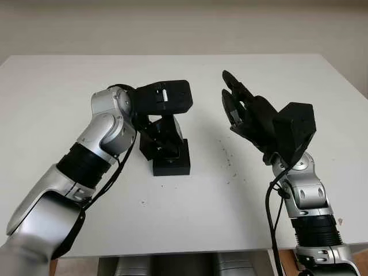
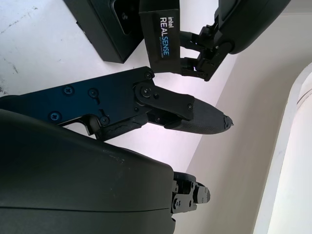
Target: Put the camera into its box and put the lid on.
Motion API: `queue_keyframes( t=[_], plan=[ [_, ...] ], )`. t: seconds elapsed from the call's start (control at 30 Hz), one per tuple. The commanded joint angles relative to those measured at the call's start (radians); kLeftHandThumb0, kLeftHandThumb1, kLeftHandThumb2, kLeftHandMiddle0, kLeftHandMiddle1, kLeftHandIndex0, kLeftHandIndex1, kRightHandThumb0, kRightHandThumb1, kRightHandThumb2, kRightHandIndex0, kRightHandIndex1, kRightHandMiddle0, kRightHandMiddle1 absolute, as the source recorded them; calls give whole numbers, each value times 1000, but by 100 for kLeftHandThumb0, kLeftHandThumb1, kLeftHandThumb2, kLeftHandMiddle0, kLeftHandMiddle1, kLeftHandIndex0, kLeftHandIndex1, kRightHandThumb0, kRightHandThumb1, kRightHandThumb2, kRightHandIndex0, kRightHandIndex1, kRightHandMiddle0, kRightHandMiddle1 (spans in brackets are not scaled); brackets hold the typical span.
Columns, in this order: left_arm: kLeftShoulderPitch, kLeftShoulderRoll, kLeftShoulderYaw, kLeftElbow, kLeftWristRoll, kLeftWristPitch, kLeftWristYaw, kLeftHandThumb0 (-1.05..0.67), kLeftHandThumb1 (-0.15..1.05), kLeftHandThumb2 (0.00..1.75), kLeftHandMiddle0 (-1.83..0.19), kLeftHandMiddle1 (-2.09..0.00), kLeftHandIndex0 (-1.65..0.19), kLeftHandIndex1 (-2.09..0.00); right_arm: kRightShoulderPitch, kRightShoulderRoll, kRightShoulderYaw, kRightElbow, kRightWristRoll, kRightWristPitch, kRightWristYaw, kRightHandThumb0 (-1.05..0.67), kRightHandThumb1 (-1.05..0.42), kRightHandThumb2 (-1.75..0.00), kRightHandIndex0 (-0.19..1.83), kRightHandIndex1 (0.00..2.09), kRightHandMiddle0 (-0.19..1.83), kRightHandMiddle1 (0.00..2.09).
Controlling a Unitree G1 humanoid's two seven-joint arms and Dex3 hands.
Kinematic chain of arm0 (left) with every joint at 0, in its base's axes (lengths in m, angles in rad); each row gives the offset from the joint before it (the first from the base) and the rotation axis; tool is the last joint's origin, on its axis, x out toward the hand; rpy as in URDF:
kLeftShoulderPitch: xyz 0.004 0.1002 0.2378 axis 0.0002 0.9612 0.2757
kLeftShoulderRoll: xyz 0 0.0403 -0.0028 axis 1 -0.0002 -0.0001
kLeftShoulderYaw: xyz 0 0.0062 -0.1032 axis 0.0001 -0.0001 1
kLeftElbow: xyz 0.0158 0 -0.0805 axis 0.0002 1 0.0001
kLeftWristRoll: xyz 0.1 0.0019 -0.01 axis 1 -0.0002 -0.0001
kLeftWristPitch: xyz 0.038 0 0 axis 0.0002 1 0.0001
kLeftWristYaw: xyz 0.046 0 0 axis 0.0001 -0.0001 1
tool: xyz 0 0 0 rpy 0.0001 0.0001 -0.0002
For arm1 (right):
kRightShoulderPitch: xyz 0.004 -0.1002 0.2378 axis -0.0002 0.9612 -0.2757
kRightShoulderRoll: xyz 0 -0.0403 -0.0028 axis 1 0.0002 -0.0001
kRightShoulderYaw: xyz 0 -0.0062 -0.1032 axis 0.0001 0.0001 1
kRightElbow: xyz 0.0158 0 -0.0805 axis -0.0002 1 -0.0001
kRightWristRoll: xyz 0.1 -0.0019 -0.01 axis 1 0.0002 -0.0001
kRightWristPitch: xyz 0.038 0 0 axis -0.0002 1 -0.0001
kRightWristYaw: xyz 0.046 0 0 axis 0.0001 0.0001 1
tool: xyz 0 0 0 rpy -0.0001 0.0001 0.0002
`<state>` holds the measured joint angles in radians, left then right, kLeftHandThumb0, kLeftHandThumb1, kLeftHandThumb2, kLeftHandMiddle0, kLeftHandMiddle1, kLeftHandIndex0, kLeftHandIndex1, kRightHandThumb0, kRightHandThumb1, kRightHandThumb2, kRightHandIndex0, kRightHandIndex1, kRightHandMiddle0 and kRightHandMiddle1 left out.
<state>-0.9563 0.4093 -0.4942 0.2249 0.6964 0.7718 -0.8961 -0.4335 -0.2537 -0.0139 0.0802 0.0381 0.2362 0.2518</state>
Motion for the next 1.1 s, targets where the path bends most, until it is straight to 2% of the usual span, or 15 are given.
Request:
queue_keyframes(
  t=[0.0, 0.07, 0.1, 0.13, 0.2, 0.3, 0.5, 0.63, 0.73, 0.83, 0.9, 0.97, 1.03, 1.07],
  plan=[
    [-16, 3, -13, -26, 7, 8, -5, -23, 105, 38, -64, -209, 18, -131, -14, 6, -4, -5, 2, -4, -6, -67, -105, -64, 2, 6, -1, 6],
    [-16, 11, -27, -30, 9, 4, -14, -24, 105, 37, -62, -209, 19, -145, -14, 8, -5, -6, 5, 0, -7, -67, -105, -64, 1, 6, -2, 6],
    [-15, 15, -33, -32, 9, 1, -20, -24, 105, 38, -64, -209, 16, -143, -13, 8, -6, -5, 7, -1, -5, -67, -105, -64, 1, 6, -2, 6],
    [-14, 21, -38, -36, 6, -11, -28, -24, 105, 39, -67, -209, 17, -157, -13, 8, -7, -5, 8, -3, -4, -66, -105, -64, 1, 6, -2, 6],
    [-10, 33, -47, -44, 6, -39, -37, -26, 105, 40, -66, -209, 5, -193, -12, 7, -7, -4, 6, -2, -8, -66, -105, -64, 1, 6, -2, 6],
    [-5, 36, -48, -52, 3, -62, -36, -28, 105, 39, -65, -209, -20, -207, -12, 7, -8, -3, 5, -2, -11, -65, -105, -63, 1, 6, -1, 6],
    [-10, 30, -57, -49, 7, -69, -46, -30, 105, 39, -73, -209, -30, -209, -15, 5, -3, -3, 0, -2, -12, -66, -105, -64, 1, 6, -1, 6],
    [0, 16, -43, -62, -5, -39, -46, -28, 105, 39, -75, -209, -1, -199, -16, 9, -4, 5, 1, -8, -13, -67, -105, -64, 1, 6, -1, 6],
    [4, 13, -48, -74, -7, -10, -50, -26, 105, 39, -81, -209, 9, -192, -14, 11, -5, 0, 3, -5, -14, -67, -105, -63, 1, 6, -2, 6],
    [9, 2, -53, -70, -13, 12, -45, -25, 105, 40, -85, -209, -3, -207, -12, 10, -5, -2, 0, -5, -15, -65, -105, -63, 2, 6, -1, 6],
    [13, -1, -58, -63, -21, -2, -38, -25, 105, 41, -91, -209, -27, -209, -9, 10, -6, -3, 1, -9, -14, -65, -105, -64, 2, 6, 0, 6],
    [21, -4, -62, -59, -28, -27, -26, -25, 105, 38, -88, -209, -15, -205, -8, 9, -8, -4, 9, -7, -6, -64, -105, -64, 1, 5, -2, 5],
    [32, -6, -66, -51, -33, -65, -10, -26, 105, 36, -80, -209, 3, -191, -6, 6, -8, -8, 10, -3, -2, -64, -105, -64, 0, 5, -3, 5],
    [37, -5, -68, -48, -34, -84, -2, -27, 105, 36, -76, -209, 1, -192, -5, 5, -7, -9, 9, -1, -1, -64, -105, -64, 0, 5, -3, 5]
  ],
)
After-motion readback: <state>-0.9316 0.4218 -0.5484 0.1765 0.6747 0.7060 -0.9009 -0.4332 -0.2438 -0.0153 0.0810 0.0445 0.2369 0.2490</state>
